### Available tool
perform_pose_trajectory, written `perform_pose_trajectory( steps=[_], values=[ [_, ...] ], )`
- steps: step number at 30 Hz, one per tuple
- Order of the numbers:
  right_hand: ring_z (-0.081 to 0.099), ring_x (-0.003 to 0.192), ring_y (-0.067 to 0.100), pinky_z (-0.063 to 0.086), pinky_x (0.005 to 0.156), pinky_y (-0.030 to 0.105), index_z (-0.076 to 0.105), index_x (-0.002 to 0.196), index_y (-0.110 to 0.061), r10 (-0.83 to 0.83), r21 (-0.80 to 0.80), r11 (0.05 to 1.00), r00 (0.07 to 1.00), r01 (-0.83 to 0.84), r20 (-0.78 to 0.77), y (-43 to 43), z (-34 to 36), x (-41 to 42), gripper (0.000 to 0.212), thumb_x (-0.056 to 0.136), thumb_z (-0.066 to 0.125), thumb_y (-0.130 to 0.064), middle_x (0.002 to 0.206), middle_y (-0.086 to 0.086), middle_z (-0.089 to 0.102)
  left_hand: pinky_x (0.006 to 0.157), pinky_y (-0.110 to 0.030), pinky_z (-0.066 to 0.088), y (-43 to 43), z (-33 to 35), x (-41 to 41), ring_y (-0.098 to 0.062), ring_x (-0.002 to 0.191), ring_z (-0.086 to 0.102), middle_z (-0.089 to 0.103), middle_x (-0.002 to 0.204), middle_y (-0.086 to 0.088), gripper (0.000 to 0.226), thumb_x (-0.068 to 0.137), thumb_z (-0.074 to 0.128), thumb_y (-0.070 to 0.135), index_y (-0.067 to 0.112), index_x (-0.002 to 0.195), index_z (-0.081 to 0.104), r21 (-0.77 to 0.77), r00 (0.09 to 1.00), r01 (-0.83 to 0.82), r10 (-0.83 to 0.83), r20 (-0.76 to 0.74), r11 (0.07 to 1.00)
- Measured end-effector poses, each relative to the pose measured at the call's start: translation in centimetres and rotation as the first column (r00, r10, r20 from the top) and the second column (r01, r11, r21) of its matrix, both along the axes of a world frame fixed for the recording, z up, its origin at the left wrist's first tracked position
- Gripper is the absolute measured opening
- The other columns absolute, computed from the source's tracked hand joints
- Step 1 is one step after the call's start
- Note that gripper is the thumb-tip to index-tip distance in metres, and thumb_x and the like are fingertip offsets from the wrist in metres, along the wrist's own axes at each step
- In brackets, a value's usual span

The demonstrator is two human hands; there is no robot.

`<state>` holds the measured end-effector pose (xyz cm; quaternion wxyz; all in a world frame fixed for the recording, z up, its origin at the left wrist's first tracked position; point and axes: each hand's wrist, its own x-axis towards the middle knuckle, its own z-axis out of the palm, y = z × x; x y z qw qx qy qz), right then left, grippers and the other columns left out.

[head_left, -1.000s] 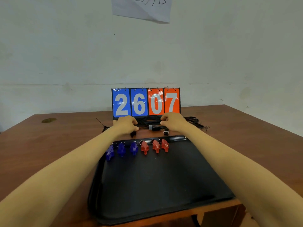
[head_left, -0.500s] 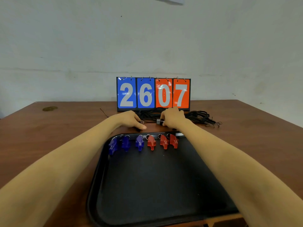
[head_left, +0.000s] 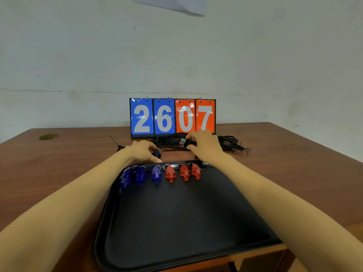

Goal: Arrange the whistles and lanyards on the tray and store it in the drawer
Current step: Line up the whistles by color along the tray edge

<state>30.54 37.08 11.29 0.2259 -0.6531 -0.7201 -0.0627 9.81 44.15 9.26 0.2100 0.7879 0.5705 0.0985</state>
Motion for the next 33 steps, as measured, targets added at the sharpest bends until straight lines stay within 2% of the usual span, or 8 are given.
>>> perform_pose_trajectory(
  steps=[6, 11, 16, 19, 26, 28, 32, 33],
  values=[
    [0.044, 0.120, 0.022, 0.035, 0.100, 0.040, 0.055, 0.123, -0.021, 0.000, -0.003, 1.000, 1.000, 0.000, -0.019, -0.4, -0.2, 0.5, 0.033, 0.091, 0.056, -0.029, 0.122, 0.003, 0.057, 0.104, -0.045, 0.032, 0.8, -0.3, -0.2, -0.025, 0.124, 0.041, 0.055, 0.128, 0.000, 0.037, 0.081, 0.063, 0.048, 0.030, 0.113, 0.061, 0.180, 0.999, -0.020, 0.027, -0.035, 0.983],
    [0.044, 0.120, 0.021, 0.034, 0.102, 0.041, 0.055, 0.121, -0.021, -0.020, -0.015, 1.000, 0.999, 0.019, -0.029, -0.5, -0.4, 0.4, 0.032, 0.090, 0.056, -0.026, 0.120, 0.003, 0.057, 0.104, -0.044, 0.029, 0.5, -0.7, 0.6, -0.025, 0.122, 0.043, 0.057, 0.123, -0.001, 0.054, 0.075, 0.061, 0.062, 0.024, 0.113, 0.060, 0.215, 0.995, -0.043, 0.061, -0.081, 0.976],
    [0.046, 0.119, 0.022, 0.033, 0.103, 0.044, 0.057, 0.119, -0.021, -0.050, -0.024, 0.999, 0.998, 0.049, -0.042, -0.2, -0.3, 1.0, 0.030, 0.090, 0.057, -0.026, 0.120, 0.002, 0.058, 0.102, -0.041, 0.027, 0.9, -0.3, 2.6, -0.021, 0.120, 0.044, 0.057, 0.122, 0.002, 0.055, 0.074, 0.067, 0.054, 0.028, 0.121, 0.056, 0.374, 0.996, 0.077, -0.058, -0.063, 0.924],
    [0.050, 0.117, 0.022, 0.036, 0.102, 0.045, 0.058, 0.118, -0.021, -0.075, -0.012, 0.997, 0.995, 0.074, -0.070, 0.0, -0.4, 1.5, 0.030, 0.089, 0.058, -0.028, 0.119, 0.003, 0.060, 0.100, -0.040, 0.026, 0.8, -0.2, 4.6, -0.019, 0.119, 0.044, 0.058, 0.123, 0.003, 0.049, 0.079, 0.063, 0.049, 0.030, 0.123, 0.054, 0.365, 0.972, 0.210, -0.155, -0.175, 0.907],
    [0.051, 0.115, 0.022, 0.035, 0.102, 0.047, 0.059, 0.116, -0.021, -0.080, -0.009, 0.997, 0.993, 0.079, -0.087, 0.1, -0.6, 2.1, 0.029, 0.088, 0.059, -0.027, 0.117, 0.003, 0.062, 0.098, -0.039, 0.026, 0.9, 0.5, 6.1, -0.022, 0.116, 0.047, 0.060, 0.118, -0.001, 0.035, 0.085, 0.061, 0.040, 0.022, 0.116, 0.062, 0.339, 0.971, 0.141, -0.064, -0.231, 0.930],
    [0.051, 0.115, 0.023, 0.035, 0.102, 0.048, 0.059, 0.117, -0.021, -0.082, -0.012, 0.997, 0.992, 0.081, -0.097, -0.2, -0.5, 2.3, 0.030, 0.088, 0.059, -0.027, 0.117, 0.003, 0.062, 0.100, -0.040, 0.025, 0.3, 0.9, 5.7, -0.023, 0.114, 0.049, 0.061, 0.112, -0.002, 0.035, 0.086, 0.060, 0.041, 0.022, 0.115, 0.063, 0.367, 0.983, 0.111, -0.049, -0.175, 0.924],
    [0.052, 0.114, 0.022, 0.040, 0.101, 0.048, 0.060, 0.116, -0.021, -0.098, -0.008, 0.995, 0.988, 0.097, -0.123, -1.5, 0.2, 2.7, 0.029, 0.088, 0.060, -0.028, 0.116, 0.003, 0.062, 0.105, -0.046, 0.032, -2.6, 2.1, 5.3, -0.018, 0.106, 0.055, 0.063, 0.099, 0.003, 0.039, 0.086, 0.057, 0.046, 0.025, 0.119, 0.057, 0.275, 0.966, 0.014, -0.084, 0.243, 0.961],
    [0.053, 0.114, 0.022, 0.042, 0.100, 0.048, 0.060, 0.116, -0.021, -0.103, -0.007, 0.995, 0.985, 0.103, -0.135, -2.0, 0.4, 2.8, 0.030, 0.088, 0.060, -0.028, 0.116, 0.002, 0.062, 0.105, -0.046, 0.033, -3.7, 2.4, 5.5, -0.017, 0.106, 0.056, 0.064, 0.099, 0.003, 0.040, 0.087, 0.055, 0.046, 0.026, 0.121, 0.056, 0.274, 0.956, 0.005, -0.085, 0.281, 0.962]
  ],
)
